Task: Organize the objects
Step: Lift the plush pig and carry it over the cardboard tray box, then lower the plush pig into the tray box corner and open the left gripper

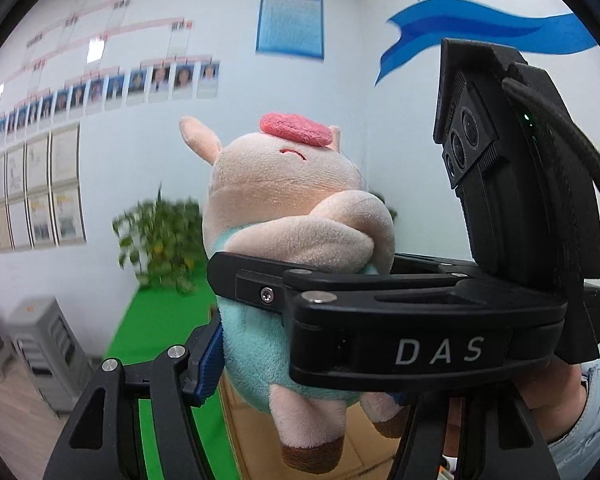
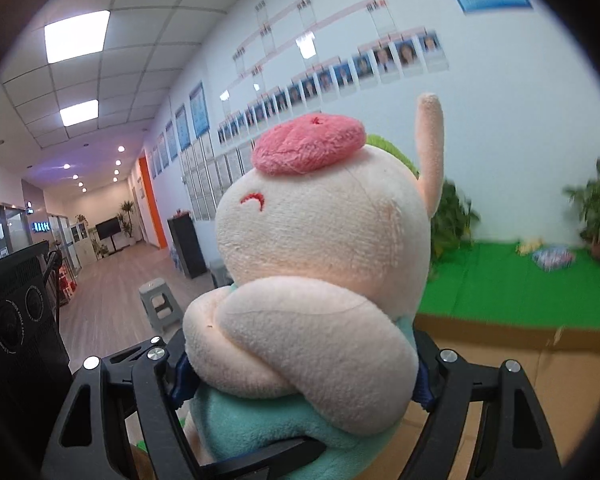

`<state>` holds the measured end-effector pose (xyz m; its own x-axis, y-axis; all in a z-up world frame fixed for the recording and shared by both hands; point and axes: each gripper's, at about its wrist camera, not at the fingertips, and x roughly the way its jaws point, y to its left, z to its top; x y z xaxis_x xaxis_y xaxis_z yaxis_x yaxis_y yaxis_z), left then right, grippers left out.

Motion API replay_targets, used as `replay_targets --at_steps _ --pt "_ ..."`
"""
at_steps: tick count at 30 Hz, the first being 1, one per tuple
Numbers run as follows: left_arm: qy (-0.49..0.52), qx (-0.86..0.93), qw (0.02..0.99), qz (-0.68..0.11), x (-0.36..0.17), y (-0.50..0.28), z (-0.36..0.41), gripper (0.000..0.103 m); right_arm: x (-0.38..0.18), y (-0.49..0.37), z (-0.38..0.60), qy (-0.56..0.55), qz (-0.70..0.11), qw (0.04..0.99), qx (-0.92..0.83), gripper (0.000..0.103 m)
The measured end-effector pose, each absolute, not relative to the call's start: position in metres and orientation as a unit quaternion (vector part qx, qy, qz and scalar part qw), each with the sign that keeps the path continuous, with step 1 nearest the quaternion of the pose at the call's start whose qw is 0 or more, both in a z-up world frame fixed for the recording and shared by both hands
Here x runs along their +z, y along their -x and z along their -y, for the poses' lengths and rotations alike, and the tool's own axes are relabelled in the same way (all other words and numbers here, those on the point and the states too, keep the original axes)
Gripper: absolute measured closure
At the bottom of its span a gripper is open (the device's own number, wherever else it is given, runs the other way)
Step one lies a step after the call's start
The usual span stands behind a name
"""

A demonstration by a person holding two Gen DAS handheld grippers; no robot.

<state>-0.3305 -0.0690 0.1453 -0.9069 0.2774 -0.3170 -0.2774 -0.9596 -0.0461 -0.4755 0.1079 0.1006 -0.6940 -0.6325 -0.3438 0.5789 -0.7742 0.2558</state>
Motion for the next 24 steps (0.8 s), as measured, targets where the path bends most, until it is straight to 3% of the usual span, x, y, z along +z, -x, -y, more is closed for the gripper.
replay_targets --at_steps 11,17,24 --pt "0.333 0.928 0.148 0.08 -0.045 0.479 0.085 0.043 -0.062 0.556 -0.123 -0.39 0.116 0.332 -0.851 0.023" --pt "0.365 0.915 0.14 0.094 -0.104 0.524 0.096 0.043 -0.088 0.565 -0.112 -0.427 0.13 0.34 -0.828 0.019" --pt "0.394 0.906 0.122 0.095 -0.133 0.568 0.142 0.042 -0.106 0.564 -0.094 -0.447 0.149 0.347 -0.811 0.018"
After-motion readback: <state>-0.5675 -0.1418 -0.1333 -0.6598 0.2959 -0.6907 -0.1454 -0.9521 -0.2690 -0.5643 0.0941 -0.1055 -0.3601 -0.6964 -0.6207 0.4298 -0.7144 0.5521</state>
